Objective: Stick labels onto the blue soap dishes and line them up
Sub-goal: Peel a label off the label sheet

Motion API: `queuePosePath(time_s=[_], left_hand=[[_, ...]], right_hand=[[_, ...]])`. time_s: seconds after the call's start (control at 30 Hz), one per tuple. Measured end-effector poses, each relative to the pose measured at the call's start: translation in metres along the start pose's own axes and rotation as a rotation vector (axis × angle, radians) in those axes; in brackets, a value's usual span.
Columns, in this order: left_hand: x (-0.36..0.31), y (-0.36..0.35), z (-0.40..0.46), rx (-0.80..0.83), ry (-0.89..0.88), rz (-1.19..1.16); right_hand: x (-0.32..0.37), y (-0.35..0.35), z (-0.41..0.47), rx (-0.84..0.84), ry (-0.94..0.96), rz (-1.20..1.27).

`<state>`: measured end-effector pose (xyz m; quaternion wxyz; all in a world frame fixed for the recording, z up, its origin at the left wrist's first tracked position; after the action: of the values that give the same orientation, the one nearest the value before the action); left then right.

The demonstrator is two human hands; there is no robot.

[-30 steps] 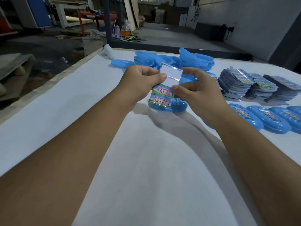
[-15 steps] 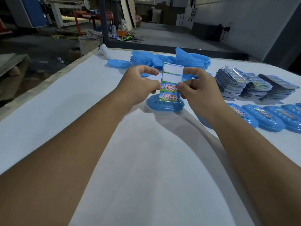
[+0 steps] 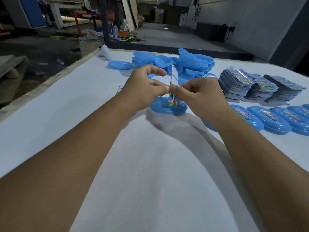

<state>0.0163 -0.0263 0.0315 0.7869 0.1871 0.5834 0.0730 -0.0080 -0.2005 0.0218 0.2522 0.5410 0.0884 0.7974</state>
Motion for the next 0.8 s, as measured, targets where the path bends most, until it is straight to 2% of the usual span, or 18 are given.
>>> queuePosePath(time_s=[0.23, 0.6, 0.8], left_hand=[[0.002, -0.005, 0.001, -0.002, 0.0, 0.016], [0.008, 0.002, 0.006, -0.193, 0.178, 0.073], [0.019, 0.01, 0.014, -0.247, 0.198, 0.187]], right_hand=[[0.004, 0.001, 0.0, 0.005, -0.044, -0.002], [-0.002, 0.007, 0.005, -0.046, -0.171, 0.032], [-0.005, 0.011, 0.007, -0.083, -0.244, 0.03]])
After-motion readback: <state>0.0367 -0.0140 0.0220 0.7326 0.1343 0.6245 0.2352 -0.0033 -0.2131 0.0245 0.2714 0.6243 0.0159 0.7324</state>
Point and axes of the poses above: each hand's wrist, its own z-axis towards the middle knuckle, its own y-axis out of the back of the hand, x = y × z, the point moved 2 cm from there along z, towards the middle knuckle, and after that the axes turned 4 degrees about z, right-handed, at the moved point
